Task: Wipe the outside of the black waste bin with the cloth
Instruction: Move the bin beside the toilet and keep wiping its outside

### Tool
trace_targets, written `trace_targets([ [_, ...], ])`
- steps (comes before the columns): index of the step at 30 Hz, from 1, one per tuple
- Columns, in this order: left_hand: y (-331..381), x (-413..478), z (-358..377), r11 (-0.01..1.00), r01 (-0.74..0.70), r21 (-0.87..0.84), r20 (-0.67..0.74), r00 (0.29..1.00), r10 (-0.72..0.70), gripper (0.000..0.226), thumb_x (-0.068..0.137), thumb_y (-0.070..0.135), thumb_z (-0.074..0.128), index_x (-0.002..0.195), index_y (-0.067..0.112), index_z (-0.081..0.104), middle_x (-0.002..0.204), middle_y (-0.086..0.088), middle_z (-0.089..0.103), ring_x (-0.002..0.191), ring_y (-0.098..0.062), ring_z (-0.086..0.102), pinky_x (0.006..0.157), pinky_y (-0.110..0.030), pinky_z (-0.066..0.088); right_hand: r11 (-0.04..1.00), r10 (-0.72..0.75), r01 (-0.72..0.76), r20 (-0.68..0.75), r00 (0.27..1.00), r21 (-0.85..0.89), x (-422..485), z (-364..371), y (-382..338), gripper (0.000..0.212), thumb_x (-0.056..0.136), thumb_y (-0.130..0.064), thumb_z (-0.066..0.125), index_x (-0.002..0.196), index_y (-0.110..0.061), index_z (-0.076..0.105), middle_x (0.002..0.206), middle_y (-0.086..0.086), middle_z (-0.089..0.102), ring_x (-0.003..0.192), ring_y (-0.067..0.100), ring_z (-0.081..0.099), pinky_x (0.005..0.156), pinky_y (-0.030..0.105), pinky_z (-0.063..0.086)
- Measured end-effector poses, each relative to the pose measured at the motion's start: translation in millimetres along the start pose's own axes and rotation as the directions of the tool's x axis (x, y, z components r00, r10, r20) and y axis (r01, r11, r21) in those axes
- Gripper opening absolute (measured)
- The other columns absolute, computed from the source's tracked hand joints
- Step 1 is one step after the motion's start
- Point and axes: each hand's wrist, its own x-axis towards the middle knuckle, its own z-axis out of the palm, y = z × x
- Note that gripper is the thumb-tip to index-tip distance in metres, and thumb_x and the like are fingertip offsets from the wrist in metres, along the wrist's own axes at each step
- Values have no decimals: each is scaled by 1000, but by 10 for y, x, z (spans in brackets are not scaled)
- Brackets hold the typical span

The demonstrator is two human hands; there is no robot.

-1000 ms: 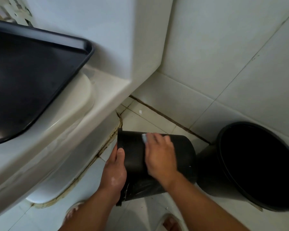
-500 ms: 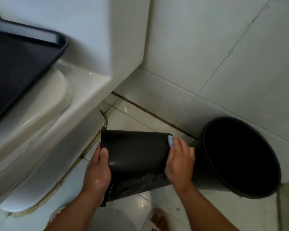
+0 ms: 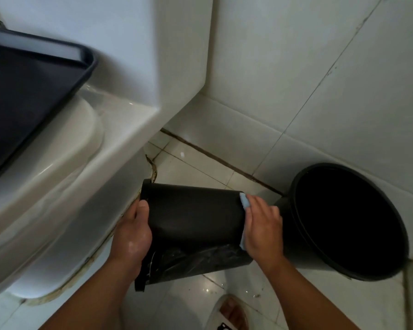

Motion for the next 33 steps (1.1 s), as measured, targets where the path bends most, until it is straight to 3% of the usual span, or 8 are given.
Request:
trace_targets([
  [5, 24, -379, 11, 975, -194, 112, 12, 981, 193, 45, 109, 31, 24, 152, 32, 36, 132, 11, 40, 119, -3, 36, 86, 0, 30, 1000, -2, 2, 13, 1000, -5, 209, 66, -1, 44, 100, -33, 44, 143, -27, 47, 135, -6, 56, 110, 16, 48, 96, 33, 43],
  [10, -59, -402, 74, 988, -140, 60, 29, 990, 138, 43, 107, 43, 19, 145, 41, 39, 125, 6, 49, 114, -11, 47, 96, -27, 34, 1000, -20, 20, -51, 998, 11, 255, 21, -240, 37, 100, -28, 46, 134, -22, 58, 128, -2, 62, 103, 22, 52, 87, 38, 43],
  [16, -152, -292, 152, 1000, -18, 21, 58, 998, 17, 52, 101, 62, 21, 145, 45, 44, 124, -6, 65, 107, -24, 66, 98, -51, 54, 953, -300, 298, 51, 953, 46, 72, -10, -1138, 42, 97, -40, 38, 137, -31, 46, 132, -10, 53, 93, 10, 46, 79, 31, 40],
  [22, -108, -258, 107, 997, 18, -68, 111, 994, -11, 43, 103, 58, 28, 137, 46, 53, 122, -3, 67, 106, -22, 68, 92, -50, 57, 770, -636, 637, 146, 758, 46, -23, -1, -1058, 64, 93, -45, 58, 149, -29, 34, 147, -7, 41, 100, 14, 45, 81, 32, 38],
  [24, -100, -227, 93, 998, 30, -61, 135, 991, -21, 49, 101, 62, 27, 136, 42, 54, 122, -5, 66, 110, -24, 66, 94, -49, 56, 847, -515, 530, 176, 839, -45, 159, -18, -806, 79, 81, -44, 71, 148, -31, 32, 143, -7, 44, 105, 15, 46, 85, 33, 36],
  [26, -95, -197, 99, 997, 44, -59, 148, 988, -35, 55, 99, 67, 26, 136, 37, 53, 128, -5, 63, 120, -26, 61, 104, -52, 50, 958, -249, 262, 110, 962, -116, 349, -79, -532, 57, 89, -36, 61, 142, -33, 41, 135, -8, 54, 107, 18, 49, 85, 34, 36],
  [28, -132, -182, 109, 997, 53, -54, 159, 986, -44, 65, 92, 77, 26, 138, 39, 51, 135, -4, 61, 128, -26, 56, 111, -55, 43, 995, -41, 42, 15, 999, -90, 402, -90, -366, 40, 98, -34, 42, 137, -29, 52, 128, -6, 61, 105, 21, 51, 85, 37, 37],
  [33, -127, -150, 110, 987, 122, -104, 197, 975, -99, 51, 97, 69, 28, 135, 43, 52, 125, -7, 65, 115, -28, 64, 102, -55, 51, 994, -106, 106, -7, 994, 10, 74, 65, -1002, 44, 96, -39, 36, 137, -29, 48, 130, -7, 55, 94, 11, 45, 77, 30, 38],
])
